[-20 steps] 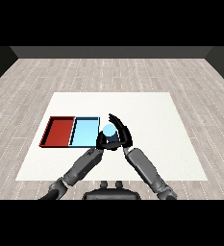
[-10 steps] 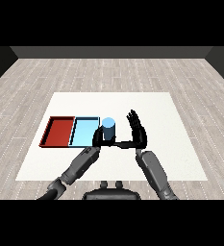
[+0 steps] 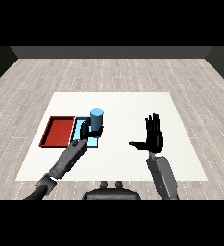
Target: Pick the blue can and put it in the blue box
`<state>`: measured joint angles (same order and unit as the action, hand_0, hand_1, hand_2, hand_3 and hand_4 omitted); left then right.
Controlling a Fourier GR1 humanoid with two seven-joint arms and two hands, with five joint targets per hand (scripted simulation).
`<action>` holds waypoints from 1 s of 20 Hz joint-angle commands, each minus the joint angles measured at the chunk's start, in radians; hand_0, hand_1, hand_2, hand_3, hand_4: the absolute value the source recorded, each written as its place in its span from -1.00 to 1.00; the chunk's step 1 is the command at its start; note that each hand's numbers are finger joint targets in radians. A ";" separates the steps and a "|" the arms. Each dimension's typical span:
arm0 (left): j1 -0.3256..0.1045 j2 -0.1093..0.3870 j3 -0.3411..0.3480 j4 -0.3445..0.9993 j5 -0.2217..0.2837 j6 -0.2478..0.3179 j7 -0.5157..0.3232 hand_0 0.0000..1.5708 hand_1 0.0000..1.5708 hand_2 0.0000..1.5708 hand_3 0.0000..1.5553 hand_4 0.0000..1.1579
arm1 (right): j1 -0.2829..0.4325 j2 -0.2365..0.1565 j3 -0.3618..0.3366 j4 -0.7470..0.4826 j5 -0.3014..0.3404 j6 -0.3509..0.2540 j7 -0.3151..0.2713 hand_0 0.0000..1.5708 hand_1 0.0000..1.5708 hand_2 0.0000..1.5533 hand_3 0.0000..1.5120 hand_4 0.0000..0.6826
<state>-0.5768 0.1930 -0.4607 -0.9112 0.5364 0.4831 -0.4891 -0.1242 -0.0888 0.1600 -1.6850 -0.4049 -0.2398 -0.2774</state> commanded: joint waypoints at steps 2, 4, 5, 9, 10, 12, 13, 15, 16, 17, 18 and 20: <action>-0.024 0.105 0.018 0.059 -0.054 0.047 0.128 1.00 1.00 1.00 0.95 0.98 | -0.034 -0.004 -0.064 0.062 -0.044 0.031 -0.004 -1.00 -1.00 -1.00 -1.00 -1.00; -0.070 0.123 0.002 0.123 -0.096 0.075 0.181 1.00 1.00 1.00 0.93 0.93 | 0.066 -0.030 -0.057 0.000 -0.052 0.067 -0.017 -1.00 -1.00 -1.00 -1.00 -1.00; -0.027 0.136 -0.022 0.170 -0.122 0.078 0.163 1.00 1.00 1.00 0.92 0.89 | 0.001 0.000 -0.057 0.048 -0.044 0.039 -0.016 -1.00 -1.00 -1.00 -1.00 -1.00; -0.144 0.154 -0.025 0.377 -0.144 0.009 0.306 1.00 1.00 0.95 0.85 0.71 | 0.040 0.003 -0.069 0.039 -0.060 0.049 -0.024 -1.00 -1.00 -1.00 -1.00 -1.00; -0.183 0.098 -0.048 0.423 -0.172 0.056 0.349 1.00 1.00 0.94 0.80 0.73 | -0.017 -0.033 -0.117 0.079 -0.087 0.072 0.000 -1.00 -1.00 -1.00 -1.00 -1.00; -0.205 0.105 -0.071 0.478 -0.194 0.069 0.463 0.83 0.83 0.72 0.52 0.62 | 0.005 0.021 -0.064 0.092 -0.044 0.050 -0.051 -1.00 -1.00 -1.00 -1.00 -1.00; -0.173 0.055 -0.067 0.548 -0.200 0.078 0.405 0.14 0.14 0.05 0.07 0.60 | 0.005 0.008 -0.099 0.135 -0.075 0.090 -0.073 -1.00 -1.00 -1.00 -1.00 -1.00; -0.173 0.033 -0.074 0.638 -0.198 0.042 0.474 -0.07 -0.07 -0.13 -0.38 0.58 | 0.009 0.015 -0.085 0.124 -0.076 0.083 -0.052 -1.00 -1.00 -1.00 -1.00 -1.00; -0.190 0.040 -0.081 0.677 -0.215 0.028 0.488 0.21 0.21 0.08 -0.43 0.53 | 0.038 -0.011 -0.109 0.110 -0.083 0.102 -0.064 -1.00 -1.00 -1.00 -1.00 -1.00; -0.189 0.033 -0.068 0.714 -0.213 0.016 0.476 -0.17 -0.17 -0.25 -0.70 0.58 | 0.004 -0.018 -0.123 0.132 -0.091 0.113 -0.060 -1.00 -1.00 -1.00 -1.00 -1.00; -0.254 -0.026 -0.057 0.762 -0.220 0.048 0.490 -0.16 -0.16 -0.26 -0.90 0.58 | 0.002 -0.034 -0.134 0.161 -0.096 0.135 -0.057 -1.00 -1.00 -1.00 -1.00 -1.00; -0.207 -0.052 -0.028 0.805 -0.203 0.081 0.467 0.14 0.14 0.05 -0.26 0.47 | 0.011 0.015 -0.110 0.198 -0.068 0.110 -0.099 -1.00 -1.00 -1.00 -1.00 -1.00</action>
<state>-0.7746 0.1995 -0.5138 -0.2242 0.3337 0.5330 -0.0411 -0.1048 -0.0943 0.0540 -1.5486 -0.4820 -0.1369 -0.3413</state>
